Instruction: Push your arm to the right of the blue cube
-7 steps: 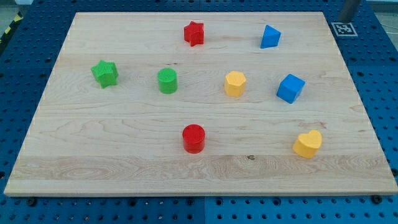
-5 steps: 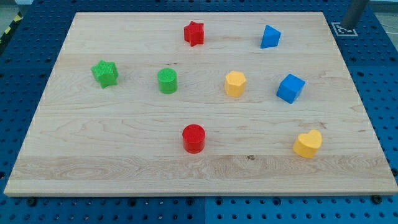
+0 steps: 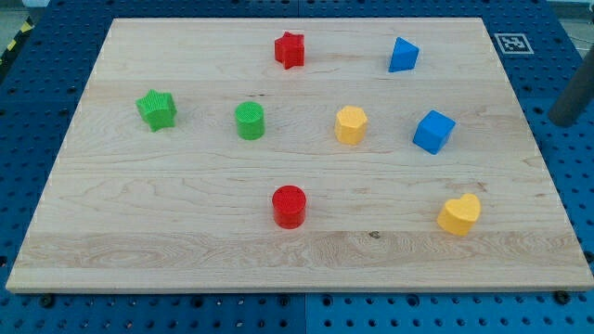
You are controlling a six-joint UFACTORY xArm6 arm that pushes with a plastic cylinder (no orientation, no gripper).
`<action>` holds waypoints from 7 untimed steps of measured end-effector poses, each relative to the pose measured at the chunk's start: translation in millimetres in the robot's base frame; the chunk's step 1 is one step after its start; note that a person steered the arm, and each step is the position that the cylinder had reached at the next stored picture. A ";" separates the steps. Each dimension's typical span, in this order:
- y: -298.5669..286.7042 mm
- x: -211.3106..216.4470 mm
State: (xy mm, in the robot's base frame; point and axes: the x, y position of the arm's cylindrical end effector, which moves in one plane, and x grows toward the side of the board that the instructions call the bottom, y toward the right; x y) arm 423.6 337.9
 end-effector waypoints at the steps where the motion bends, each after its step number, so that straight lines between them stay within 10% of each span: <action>1: -0.5 4.7; 7: -121.2 46.7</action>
